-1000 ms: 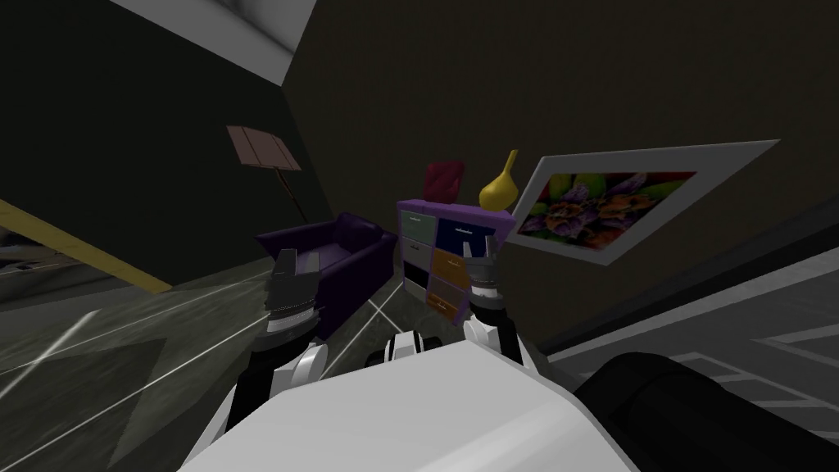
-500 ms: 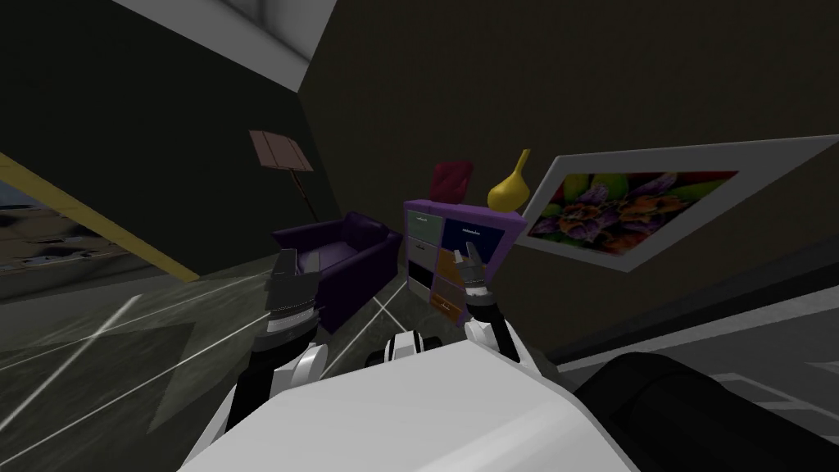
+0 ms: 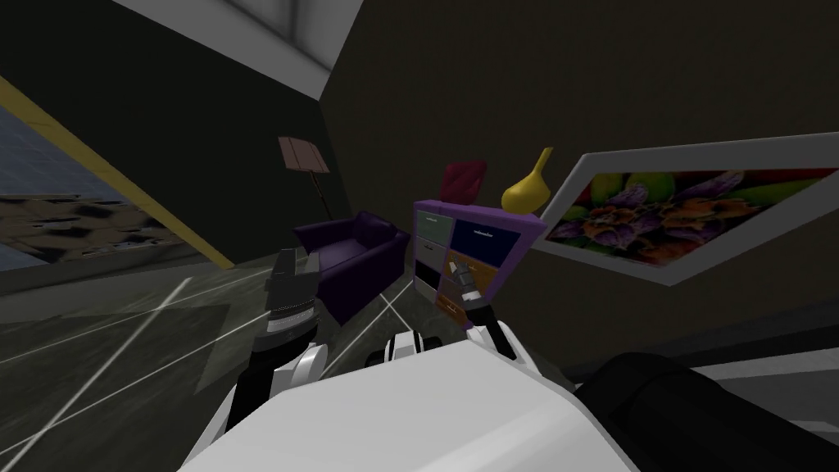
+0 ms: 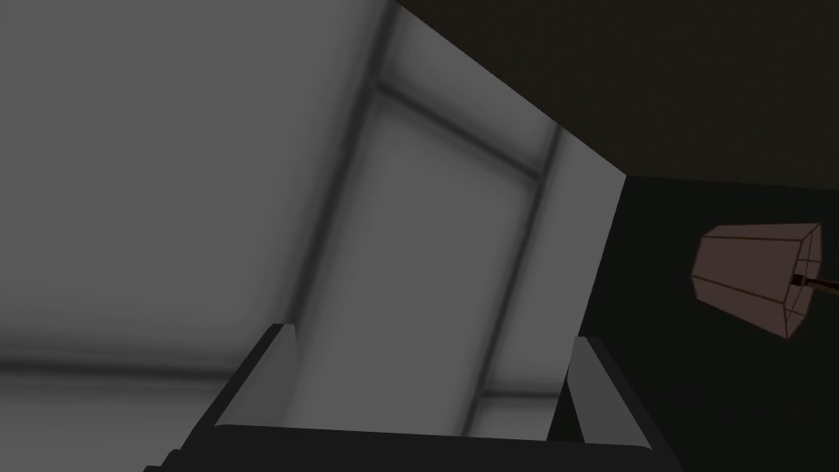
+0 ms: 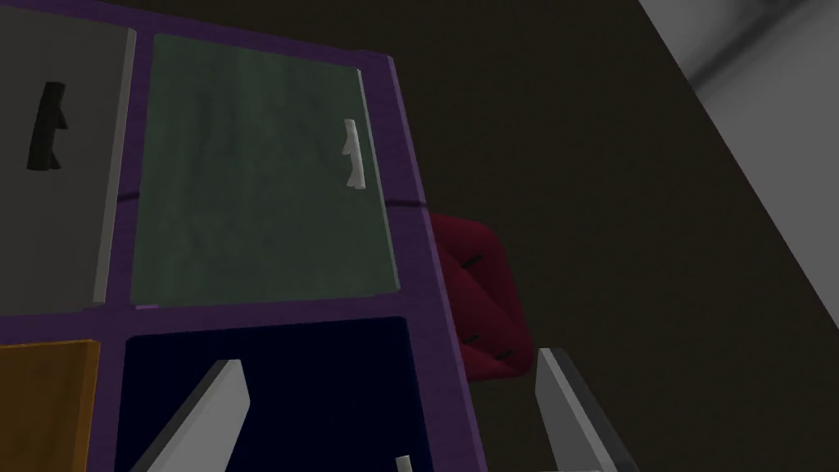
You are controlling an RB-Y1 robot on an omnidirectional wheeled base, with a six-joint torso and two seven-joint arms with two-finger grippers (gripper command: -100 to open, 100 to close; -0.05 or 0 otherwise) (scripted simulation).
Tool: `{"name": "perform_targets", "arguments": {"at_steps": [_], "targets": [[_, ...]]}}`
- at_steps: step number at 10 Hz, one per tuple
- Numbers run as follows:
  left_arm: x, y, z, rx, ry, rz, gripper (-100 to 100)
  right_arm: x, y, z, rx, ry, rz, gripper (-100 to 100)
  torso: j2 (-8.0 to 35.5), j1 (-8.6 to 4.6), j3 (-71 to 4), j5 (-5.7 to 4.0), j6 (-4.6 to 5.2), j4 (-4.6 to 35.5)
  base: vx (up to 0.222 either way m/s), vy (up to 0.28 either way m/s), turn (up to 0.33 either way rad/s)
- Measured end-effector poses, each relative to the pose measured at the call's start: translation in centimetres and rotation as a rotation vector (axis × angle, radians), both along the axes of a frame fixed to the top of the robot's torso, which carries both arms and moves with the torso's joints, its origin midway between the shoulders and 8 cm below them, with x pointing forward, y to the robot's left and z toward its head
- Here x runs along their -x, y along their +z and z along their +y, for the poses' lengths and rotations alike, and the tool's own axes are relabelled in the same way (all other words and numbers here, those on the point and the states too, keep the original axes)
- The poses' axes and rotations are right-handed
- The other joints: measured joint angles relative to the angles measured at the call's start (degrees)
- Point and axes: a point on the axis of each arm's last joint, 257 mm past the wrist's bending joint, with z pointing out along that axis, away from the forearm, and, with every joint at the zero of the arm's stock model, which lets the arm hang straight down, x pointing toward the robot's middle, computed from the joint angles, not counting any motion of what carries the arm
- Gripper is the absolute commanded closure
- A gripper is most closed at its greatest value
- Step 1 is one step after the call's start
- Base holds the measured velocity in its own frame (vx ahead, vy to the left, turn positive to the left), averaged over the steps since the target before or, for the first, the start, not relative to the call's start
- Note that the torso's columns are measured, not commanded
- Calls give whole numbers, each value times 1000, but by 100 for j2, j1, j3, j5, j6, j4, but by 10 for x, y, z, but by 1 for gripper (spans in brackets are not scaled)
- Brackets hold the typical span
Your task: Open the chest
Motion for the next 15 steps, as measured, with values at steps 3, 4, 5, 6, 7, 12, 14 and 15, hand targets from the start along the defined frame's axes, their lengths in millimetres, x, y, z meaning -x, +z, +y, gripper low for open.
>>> {"name": "perform_targets", "arguments": {"at_steps": [3,4,5,6,7,12,14,15], "targets": [[0,0,0,0,0,0,0,-10,-53,-4,69,-19,147,-100,-1,0,-1,1,3,0,-4,43,152],[0,0,0,0,0,0,0,-11,-70,-5,105,-25,198,-100,-2,3,-1,1,0,0,1,35,114],[0,0,0,0,0,0,0,-11,-88,-10,125,-34,248,-100,-2,-4,-1,0,4,-1,2,43,195],[0,0,0,0,0,0,0,-12,-111,-13,160,-40,302,-100,-3,0,-1,0,0,-1,0,35,109],[0,0,0,0,0,0,0,-13,-125,-17,182,-48,343,-100,-1,-3,-1,0,4,0,-3,14,-24],[0,0,0,0,0,0,0,-5,-191,-35,283,-85,532,-100,-1,3,0,0,-2,0,0,29,130],[0,0,0,0,0,0,0,8,-221,-45,344,-105,628,-100,-2,5,-1,1,1,-1,6,41,160],[0,0,0,0,0,0,0,12,-236,-52,370,-116,675,-100,-2,-1,-1,1,2,0,2,15,21]]}}
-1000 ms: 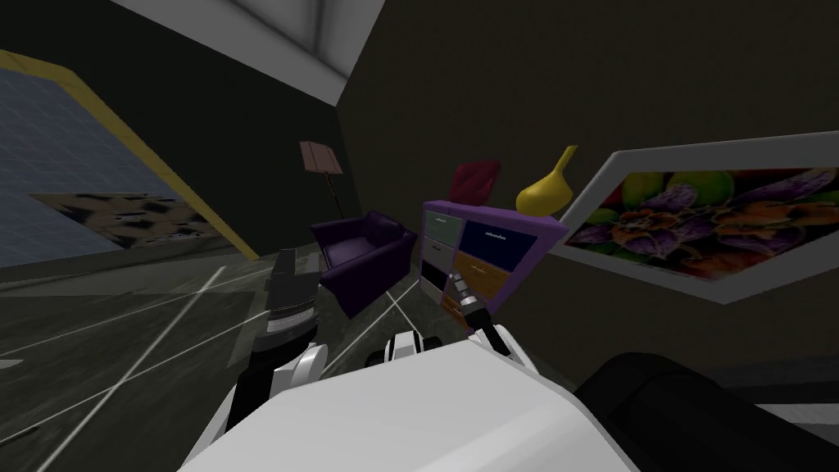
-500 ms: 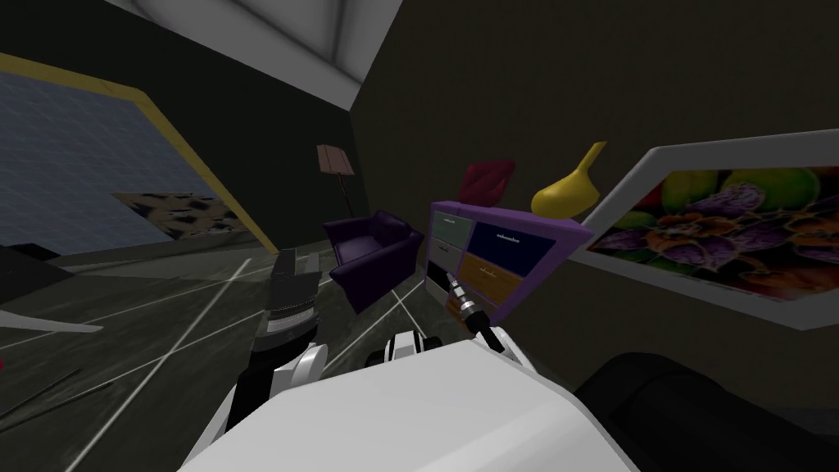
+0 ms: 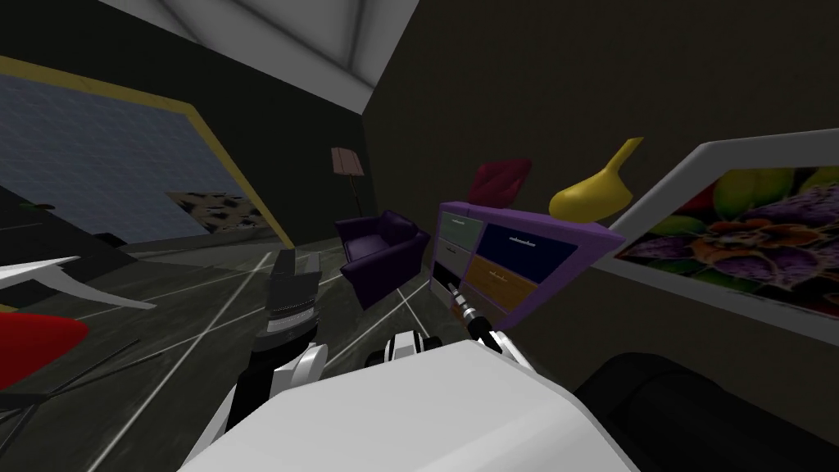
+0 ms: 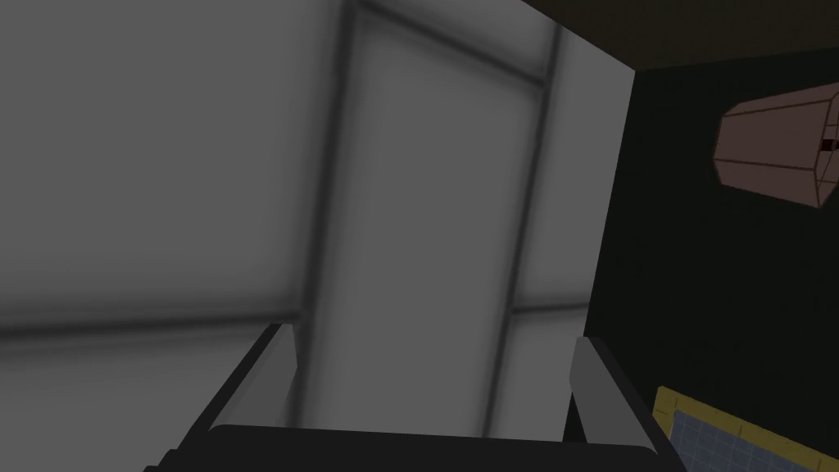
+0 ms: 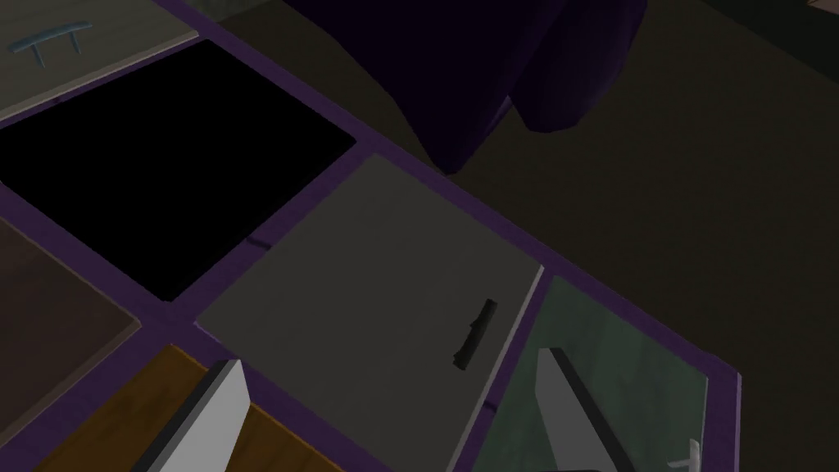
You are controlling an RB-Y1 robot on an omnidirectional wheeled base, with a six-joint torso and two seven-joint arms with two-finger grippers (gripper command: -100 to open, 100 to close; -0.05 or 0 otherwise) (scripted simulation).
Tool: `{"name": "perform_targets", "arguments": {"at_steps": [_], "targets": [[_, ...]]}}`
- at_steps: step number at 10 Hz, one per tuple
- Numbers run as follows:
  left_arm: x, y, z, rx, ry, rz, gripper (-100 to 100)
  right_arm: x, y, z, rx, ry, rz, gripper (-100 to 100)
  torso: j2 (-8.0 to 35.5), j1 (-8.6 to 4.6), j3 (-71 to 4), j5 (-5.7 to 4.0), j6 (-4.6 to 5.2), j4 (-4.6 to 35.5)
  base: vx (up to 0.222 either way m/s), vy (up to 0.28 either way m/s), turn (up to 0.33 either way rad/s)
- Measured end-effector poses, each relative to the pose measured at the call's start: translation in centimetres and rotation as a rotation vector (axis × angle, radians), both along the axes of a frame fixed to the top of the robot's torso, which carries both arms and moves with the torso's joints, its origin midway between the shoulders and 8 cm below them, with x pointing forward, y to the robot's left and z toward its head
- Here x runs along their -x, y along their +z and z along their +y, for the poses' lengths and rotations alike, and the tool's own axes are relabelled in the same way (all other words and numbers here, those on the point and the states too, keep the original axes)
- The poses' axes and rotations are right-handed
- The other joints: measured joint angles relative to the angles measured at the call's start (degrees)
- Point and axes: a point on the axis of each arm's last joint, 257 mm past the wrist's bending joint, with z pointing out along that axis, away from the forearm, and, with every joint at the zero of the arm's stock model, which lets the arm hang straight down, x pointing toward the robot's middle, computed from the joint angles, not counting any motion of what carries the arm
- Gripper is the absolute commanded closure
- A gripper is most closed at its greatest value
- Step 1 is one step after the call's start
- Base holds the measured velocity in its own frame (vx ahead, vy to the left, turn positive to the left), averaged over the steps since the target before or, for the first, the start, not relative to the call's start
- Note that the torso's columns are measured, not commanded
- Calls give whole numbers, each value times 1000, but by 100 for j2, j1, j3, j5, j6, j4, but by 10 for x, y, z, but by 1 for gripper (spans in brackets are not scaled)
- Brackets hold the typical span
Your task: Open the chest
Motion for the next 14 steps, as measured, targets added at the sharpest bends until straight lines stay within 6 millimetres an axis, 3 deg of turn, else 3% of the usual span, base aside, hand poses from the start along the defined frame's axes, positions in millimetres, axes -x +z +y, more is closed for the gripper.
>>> {"name": "perform_targets", "arguments": {"at_steps": [3,4,7,9,12,14], "targets": [[0,0,0,0,0,0,0,14,-42,-18,71,-26,117,-100,2,0,1,0,2,0,1,23,115],[0,0,0,0,0,0,0,16,-47,-22,80,-32,137,-100,1,-3,0,0,2,0,5,33,233],[0,0,0,0,0,0,0,40,-87,-49,189,-53,273,-100,-1,4,-1,0,-3,0,9,30,171],[0,0,0,0,0,0,0,52,-102,-59,228,-73,339,-100,3,-5,2,-2,2,1,4,19,84],[0,0,0,0,0,0,0,82,-136,-95,345,-99,470,-100,1,6,0,1,-2,0,9,29,174],[0,0,0,0,0,0,0,90,-148,-107,386,-116,530,-100,1,-5,0,-2,2,0,10,13,113]]}}
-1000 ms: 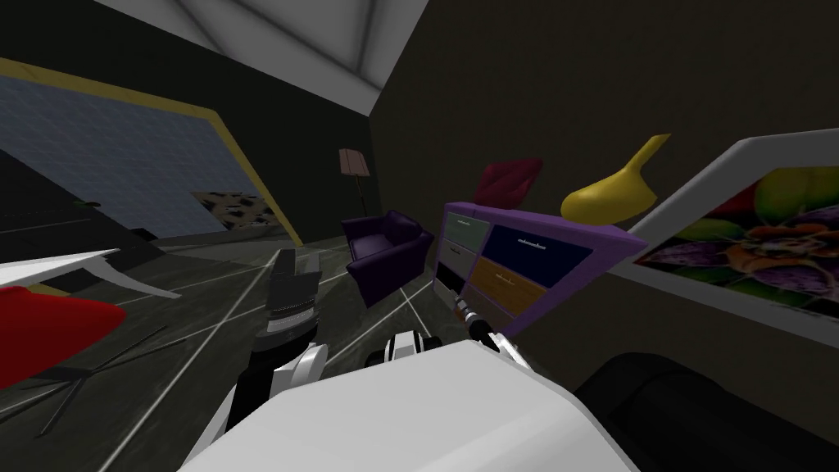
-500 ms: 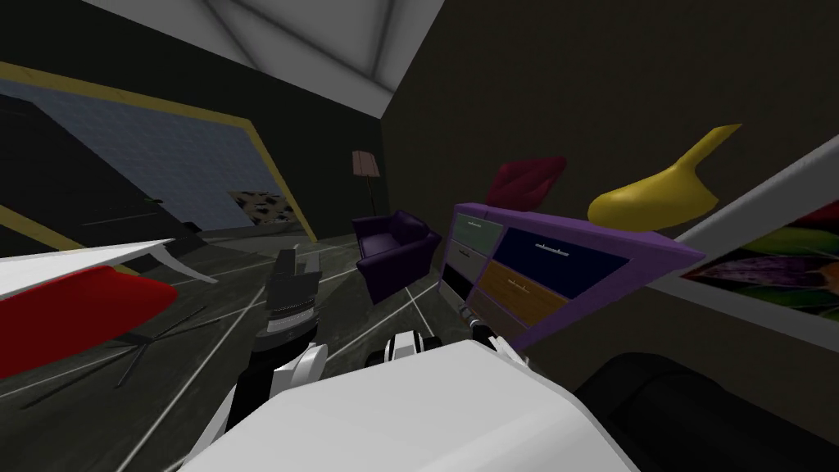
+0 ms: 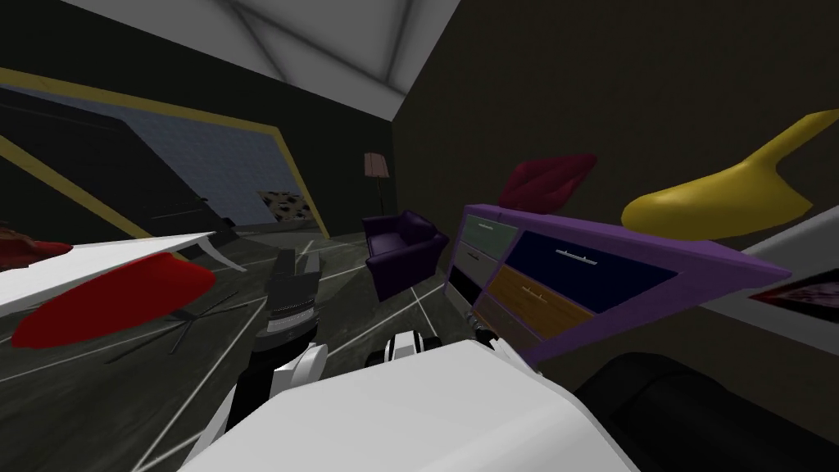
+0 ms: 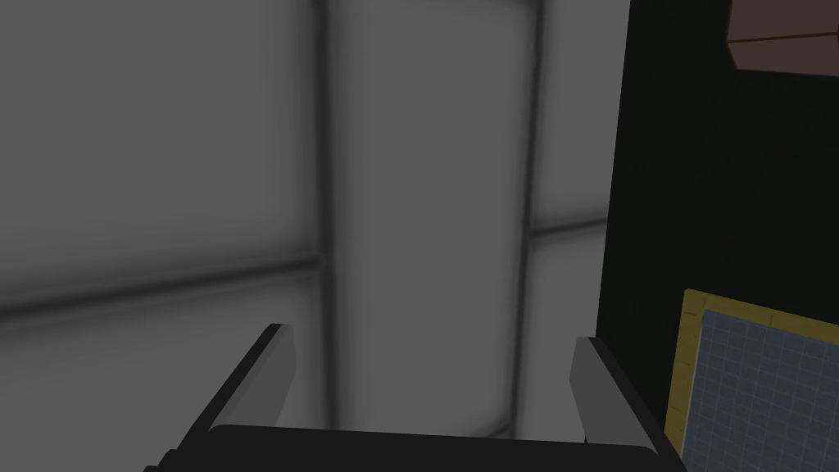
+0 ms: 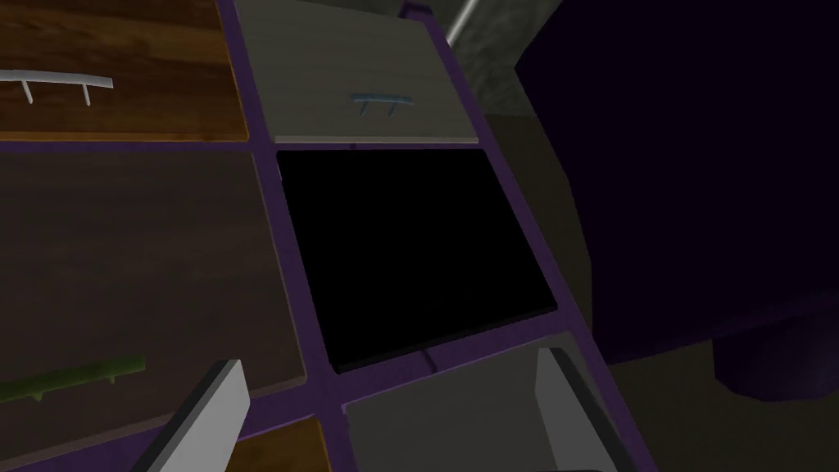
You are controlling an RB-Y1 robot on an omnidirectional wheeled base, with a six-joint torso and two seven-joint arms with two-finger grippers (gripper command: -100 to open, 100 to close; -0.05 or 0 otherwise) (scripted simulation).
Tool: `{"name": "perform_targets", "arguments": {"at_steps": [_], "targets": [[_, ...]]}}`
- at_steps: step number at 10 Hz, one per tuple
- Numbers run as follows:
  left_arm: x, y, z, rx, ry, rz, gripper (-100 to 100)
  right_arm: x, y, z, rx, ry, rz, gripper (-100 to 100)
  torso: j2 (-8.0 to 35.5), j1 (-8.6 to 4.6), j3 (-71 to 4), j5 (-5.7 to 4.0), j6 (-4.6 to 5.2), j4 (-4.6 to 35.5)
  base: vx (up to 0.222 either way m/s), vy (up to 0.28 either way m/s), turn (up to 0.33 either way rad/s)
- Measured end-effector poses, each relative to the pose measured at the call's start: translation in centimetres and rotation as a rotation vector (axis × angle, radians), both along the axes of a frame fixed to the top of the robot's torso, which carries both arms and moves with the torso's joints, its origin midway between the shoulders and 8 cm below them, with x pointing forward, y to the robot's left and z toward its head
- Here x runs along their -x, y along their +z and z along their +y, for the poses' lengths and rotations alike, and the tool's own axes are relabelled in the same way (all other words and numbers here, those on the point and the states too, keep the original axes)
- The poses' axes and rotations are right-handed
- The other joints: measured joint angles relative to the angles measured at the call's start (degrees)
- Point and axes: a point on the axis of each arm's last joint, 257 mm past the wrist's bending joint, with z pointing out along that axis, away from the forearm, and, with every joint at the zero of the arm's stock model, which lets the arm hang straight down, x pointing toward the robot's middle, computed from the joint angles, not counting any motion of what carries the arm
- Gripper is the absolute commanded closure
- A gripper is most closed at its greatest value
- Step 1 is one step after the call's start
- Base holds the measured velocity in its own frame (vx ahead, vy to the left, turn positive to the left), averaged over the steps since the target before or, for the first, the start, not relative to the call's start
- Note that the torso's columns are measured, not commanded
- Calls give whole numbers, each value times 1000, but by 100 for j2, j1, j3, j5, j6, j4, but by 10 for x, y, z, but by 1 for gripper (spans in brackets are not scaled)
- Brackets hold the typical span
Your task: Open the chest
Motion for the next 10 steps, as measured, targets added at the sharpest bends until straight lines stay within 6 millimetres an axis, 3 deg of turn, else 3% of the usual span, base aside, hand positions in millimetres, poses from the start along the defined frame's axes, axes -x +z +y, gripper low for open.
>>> {"name": "perform_targets", "arguments": {"at_steps": [4,7,10], "targets": [[0,0,0,0,0,0,0,39,-22,-45,152,-29,160,-100,0,7,1,1,-1,0,10,14,114],[0,0,0,0,0,0,0,59,-28,-73,240,-57,253,-100,0,6,0,2,0,0,11,12,197],[0,0,0,0,0,0,0,80,-31,-112,371,-79,362,-100,0,5,0,1,-5,1,12,8,148]]}}
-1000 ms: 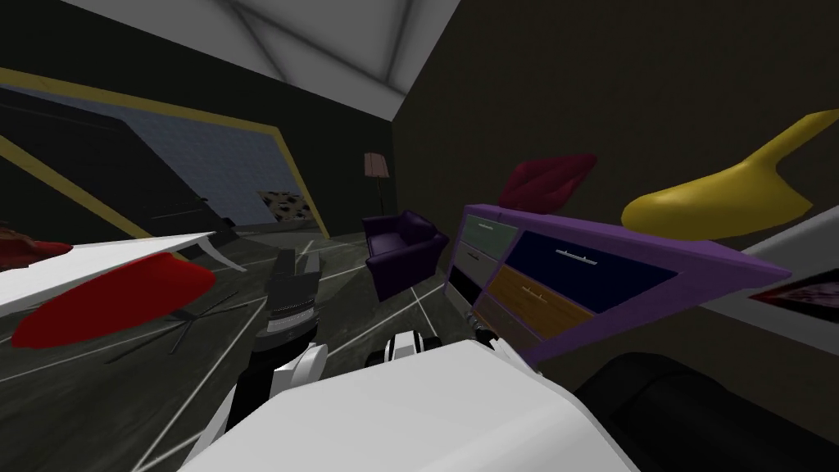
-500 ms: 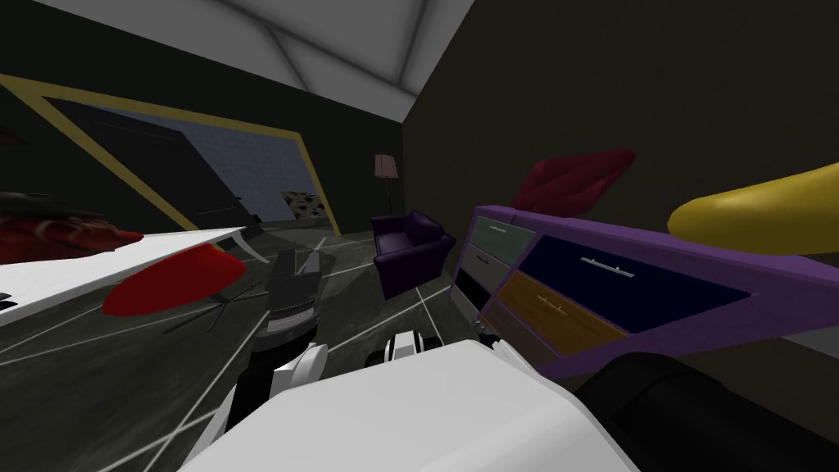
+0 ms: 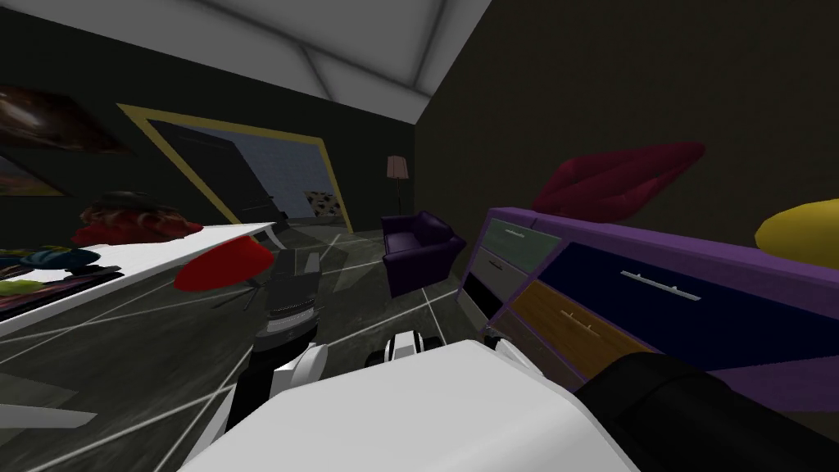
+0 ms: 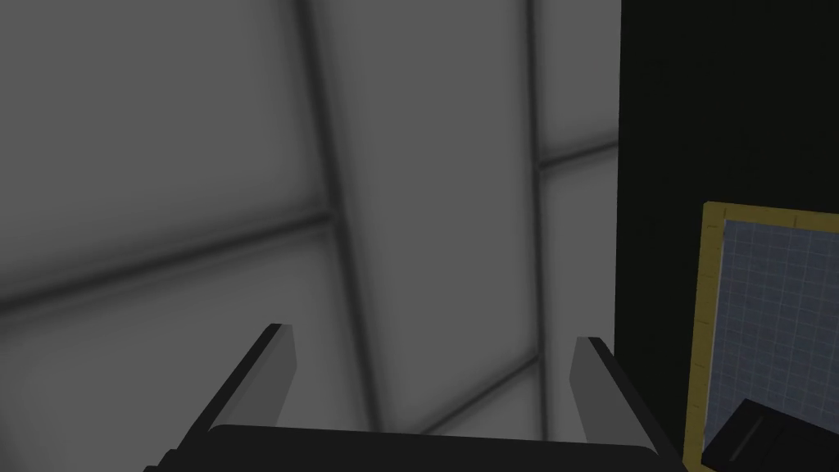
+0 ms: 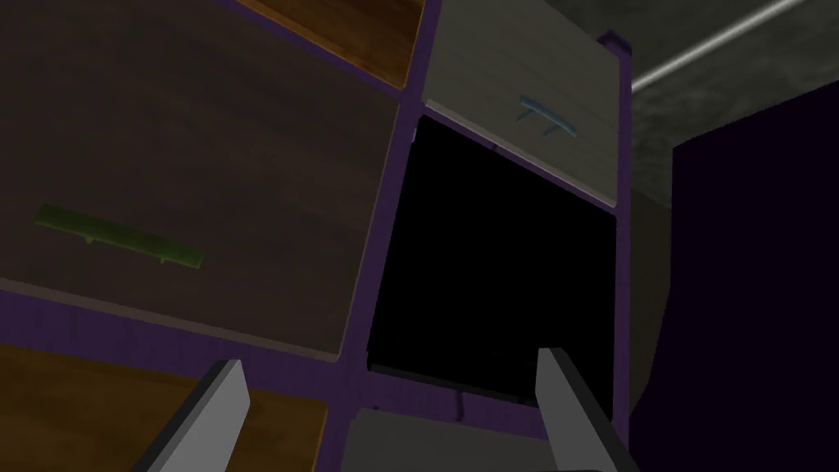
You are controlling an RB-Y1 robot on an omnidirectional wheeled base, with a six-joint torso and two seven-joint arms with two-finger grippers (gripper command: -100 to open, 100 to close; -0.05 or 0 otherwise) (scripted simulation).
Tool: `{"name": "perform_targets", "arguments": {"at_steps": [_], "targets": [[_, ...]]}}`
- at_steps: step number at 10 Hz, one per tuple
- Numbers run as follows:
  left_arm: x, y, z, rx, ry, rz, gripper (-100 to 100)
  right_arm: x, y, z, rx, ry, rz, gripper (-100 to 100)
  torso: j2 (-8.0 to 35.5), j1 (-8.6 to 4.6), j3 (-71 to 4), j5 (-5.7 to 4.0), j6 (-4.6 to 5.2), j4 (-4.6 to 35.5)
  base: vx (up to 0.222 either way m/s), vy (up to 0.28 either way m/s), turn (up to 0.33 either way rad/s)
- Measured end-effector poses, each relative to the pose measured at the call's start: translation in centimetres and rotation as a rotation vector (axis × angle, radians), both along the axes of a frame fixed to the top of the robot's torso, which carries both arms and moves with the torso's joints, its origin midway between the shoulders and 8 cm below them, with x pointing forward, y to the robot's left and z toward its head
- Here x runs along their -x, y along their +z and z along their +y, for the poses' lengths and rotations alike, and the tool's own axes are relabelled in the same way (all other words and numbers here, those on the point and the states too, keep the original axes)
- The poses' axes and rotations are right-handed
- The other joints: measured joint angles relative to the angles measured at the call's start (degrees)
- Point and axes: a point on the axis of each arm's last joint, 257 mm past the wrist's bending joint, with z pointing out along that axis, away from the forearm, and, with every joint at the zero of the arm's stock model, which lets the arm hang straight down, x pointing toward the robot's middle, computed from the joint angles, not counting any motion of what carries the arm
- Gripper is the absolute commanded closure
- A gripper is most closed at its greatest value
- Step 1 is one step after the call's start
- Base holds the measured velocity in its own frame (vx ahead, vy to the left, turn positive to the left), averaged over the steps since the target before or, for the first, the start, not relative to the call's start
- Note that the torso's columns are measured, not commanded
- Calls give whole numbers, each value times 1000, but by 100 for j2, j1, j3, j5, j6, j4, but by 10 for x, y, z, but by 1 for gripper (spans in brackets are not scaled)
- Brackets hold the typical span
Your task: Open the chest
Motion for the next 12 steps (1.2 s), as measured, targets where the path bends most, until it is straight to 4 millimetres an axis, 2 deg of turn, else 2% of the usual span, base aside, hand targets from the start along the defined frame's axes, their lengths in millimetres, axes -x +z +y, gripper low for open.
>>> {"name": "perform_targets", "arguments": {"at_steps": [2,7,9,12], "targets": [[0,0,0,0,0,0,0,15,3,-14,48,-22,44,-100,3,-1,2,0,5,0,7,5,103],[0,0,0,0,0,0,0,38,18,-70,249,-55,189,-100,0,1,0,0,-1,0,10,0,156],[0,0,0,0,0,0,0,46,28,-79,291,-73,218,-100,4,1,2,1,5,0,5,-1,75],[0,0,0,0,0,0,0,58,48,-107,407,-98,290,-100,-1,-1,-1,0,1,0,7,-6,145]]}}
